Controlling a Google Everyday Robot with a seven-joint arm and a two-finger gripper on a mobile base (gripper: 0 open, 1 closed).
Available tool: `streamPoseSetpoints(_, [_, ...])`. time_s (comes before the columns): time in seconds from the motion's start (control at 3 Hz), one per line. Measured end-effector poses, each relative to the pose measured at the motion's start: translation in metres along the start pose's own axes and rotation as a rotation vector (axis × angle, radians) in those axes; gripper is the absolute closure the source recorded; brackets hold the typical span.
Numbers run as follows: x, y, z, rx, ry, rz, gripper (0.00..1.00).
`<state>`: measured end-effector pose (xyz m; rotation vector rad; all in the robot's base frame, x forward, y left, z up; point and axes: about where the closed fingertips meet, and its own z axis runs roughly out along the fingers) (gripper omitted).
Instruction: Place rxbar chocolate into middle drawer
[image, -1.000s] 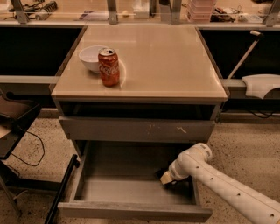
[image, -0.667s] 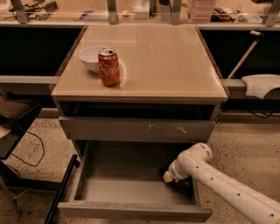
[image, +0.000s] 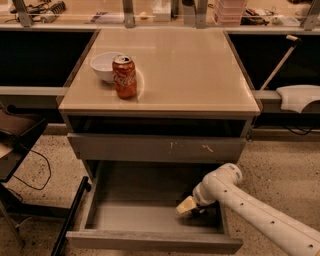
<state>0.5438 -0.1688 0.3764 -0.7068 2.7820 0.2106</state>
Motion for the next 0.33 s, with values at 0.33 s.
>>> streamPoseSetpoints(0.33, [0.0000,0.0000,0.0000,0.000,0.000,0.000,0.00])
